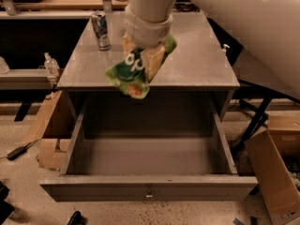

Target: Pick green rice chip bag from top drawer and place on counter

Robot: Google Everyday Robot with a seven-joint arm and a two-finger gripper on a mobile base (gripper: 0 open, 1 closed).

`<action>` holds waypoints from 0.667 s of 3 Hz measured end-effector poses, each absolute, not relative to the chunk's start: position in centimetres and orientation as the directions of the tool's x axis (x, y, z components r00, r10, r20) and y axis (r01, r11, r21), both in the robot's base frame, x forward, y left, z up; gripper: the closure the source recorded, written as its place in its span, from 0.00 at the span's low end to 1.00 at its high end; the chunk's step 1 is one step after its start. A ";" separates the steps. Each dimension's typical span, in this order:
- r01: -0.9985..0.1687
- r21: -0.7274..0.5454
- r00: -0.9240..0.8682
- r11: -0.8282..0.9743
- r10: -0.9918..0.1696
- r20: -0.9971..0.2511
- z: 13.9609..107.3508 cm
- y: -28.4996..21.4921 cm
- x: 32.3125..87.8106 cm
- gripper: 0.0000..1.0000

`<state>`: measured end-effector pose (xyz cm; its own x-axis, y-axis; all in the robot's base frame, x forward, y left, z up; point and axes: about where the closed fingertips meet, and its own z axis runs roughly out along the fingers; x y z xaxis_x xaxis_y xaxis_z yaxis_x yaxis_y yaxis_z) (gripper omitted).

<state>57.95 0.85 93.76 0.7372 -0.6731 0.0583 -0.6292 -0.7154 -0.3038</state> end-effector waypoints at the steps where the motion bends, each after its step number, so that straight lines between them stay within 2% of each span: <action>1: -0.631 -0.389 0.699 -0.671 -0.710 0.091 97.6 -1.8 62.8 1.00; 2: -0.621 -0.494 0.642 -0.608 -0.757 0.124 99.5 -5.4 67.1 1.00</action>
Offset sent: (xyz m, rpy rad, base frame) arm 0.1764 -0.1224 0.1011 0.2686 -0.4960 -0.2296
